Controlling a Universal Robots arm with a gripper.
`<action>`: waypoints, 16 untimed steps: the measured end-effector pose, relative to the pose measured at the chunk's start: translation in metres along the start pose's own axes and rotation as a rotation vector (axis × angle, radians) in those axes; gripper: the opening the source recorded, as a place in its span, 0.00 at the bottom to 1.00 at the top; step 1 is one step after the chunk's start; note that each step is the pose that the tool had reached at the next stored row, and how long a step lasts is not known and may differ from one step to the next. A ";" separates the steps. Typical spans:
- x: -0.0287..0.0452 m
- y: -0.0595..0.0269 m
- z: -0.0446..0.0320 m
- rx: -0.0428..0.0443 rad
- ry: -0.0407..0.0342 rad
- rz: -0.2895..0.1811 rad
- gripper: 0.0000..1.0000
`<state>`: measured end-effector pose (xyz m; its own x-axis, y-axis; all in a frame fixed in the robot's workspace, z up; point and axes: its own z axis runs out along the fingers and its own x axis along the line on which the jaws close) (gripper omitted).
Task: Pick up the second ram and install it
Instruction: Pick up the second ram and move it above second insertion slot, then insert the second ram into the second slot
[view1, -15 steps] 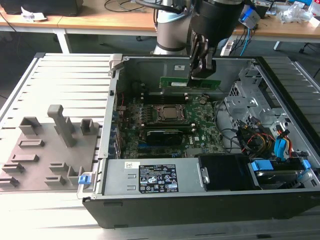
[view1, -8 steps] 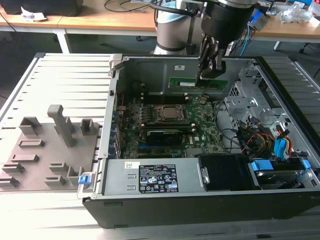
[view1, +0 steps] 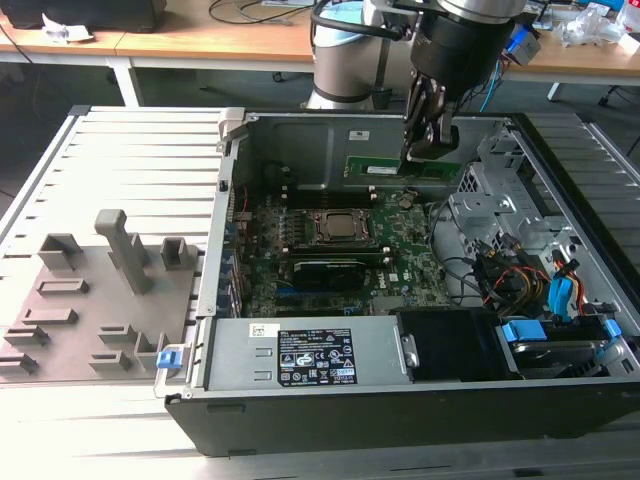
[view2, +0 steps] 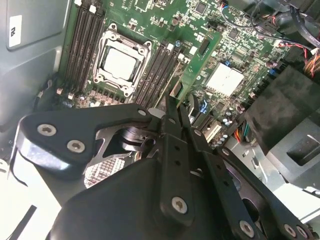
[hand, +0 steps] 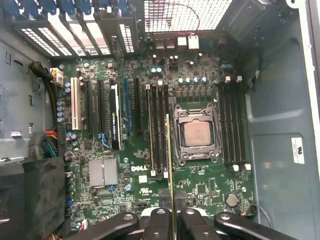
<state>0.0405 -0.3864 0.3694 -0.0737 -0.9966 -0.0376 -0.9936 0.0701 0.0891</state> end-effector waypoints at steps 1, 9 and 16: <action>0.0000 0.0000 0.0000 0.0001 -0.0001 0.000 0.14; 0.0000 0.0000 0.0000 0.0000 -0.0001 0.000 0.14; 0.0015 0.0057 0.0239 0.0000 -0.0001 0.000 0.14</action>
<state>0.0327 -0.3864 0.3461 -0.0737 -0.9966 -0.0377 -0.9936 0.0701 0.0891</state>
